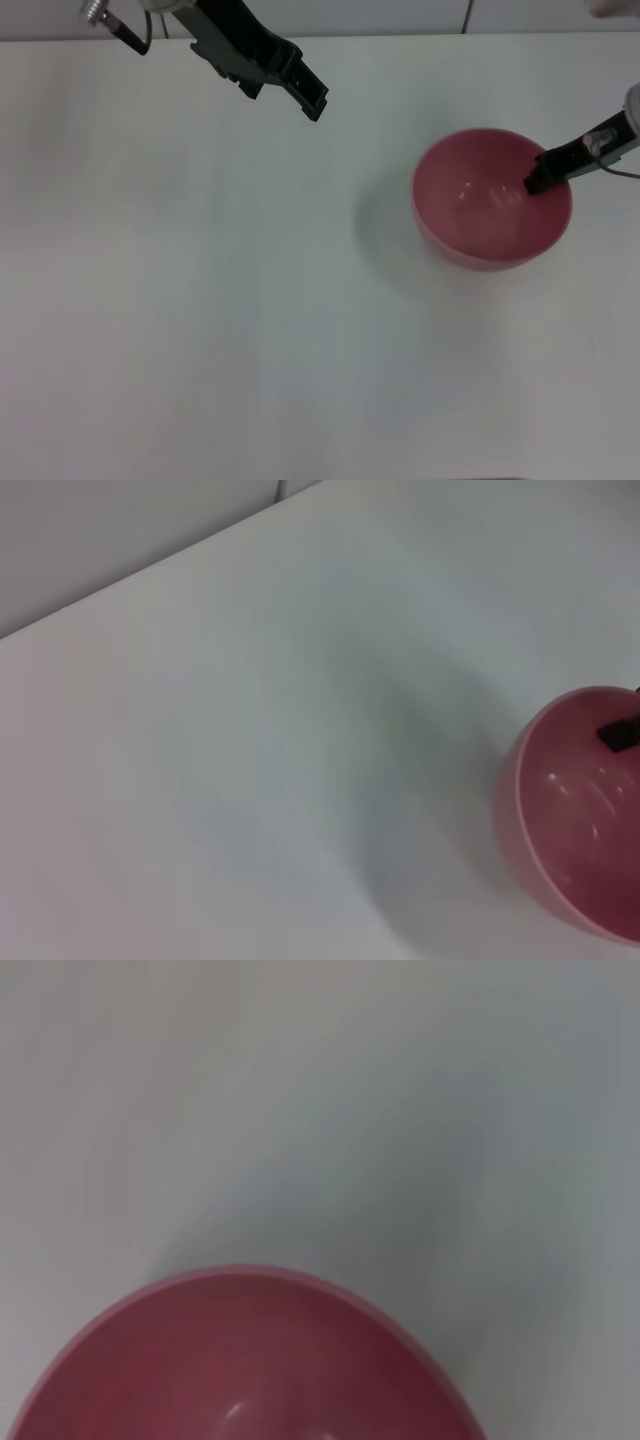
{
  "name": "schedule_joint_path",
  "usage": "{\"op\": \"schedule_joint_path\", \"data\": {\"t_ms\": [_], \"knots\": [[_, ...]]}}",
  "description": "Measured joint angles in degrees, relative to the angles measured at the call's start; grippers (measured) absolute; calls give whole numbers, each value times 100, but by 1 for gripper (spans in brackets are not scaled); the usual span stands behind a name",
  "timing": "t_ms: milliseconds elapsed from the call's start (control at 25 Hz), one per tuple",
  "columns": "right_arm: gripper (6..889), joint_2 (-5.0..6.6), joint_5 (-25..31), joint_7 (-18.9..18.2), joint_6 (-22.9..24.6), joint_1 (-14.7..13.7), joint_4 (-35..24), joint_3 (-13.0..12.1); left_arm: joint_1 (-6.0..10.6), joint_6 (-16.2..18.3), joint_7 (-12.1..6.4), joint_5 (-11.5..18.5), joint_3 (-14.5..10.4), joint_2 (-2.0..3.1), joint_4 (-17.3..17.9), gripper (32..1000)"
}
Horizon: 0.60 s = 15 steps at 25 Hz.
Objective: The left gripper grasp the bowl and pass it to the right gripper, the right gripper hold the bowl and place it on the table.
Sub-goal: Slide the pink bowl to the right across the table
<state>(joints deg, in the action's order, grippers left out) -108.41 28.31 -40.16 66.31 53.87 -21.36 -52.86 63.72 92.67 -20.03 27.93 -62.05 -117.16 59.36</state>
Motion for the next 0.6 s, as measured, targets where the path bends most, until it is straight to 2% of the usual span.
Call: {"op": "schedule_joint_path", "data": {"t_ms": [160,600], "knots": [[28,0,-2,-82,-231,-34,146,-2,-57,-51,-5,3,0,0,-70,861],[28,-27,-1,-152,-596,-176,288,-5,-63,-111,-37,14,0,-2,-155,861]]}}
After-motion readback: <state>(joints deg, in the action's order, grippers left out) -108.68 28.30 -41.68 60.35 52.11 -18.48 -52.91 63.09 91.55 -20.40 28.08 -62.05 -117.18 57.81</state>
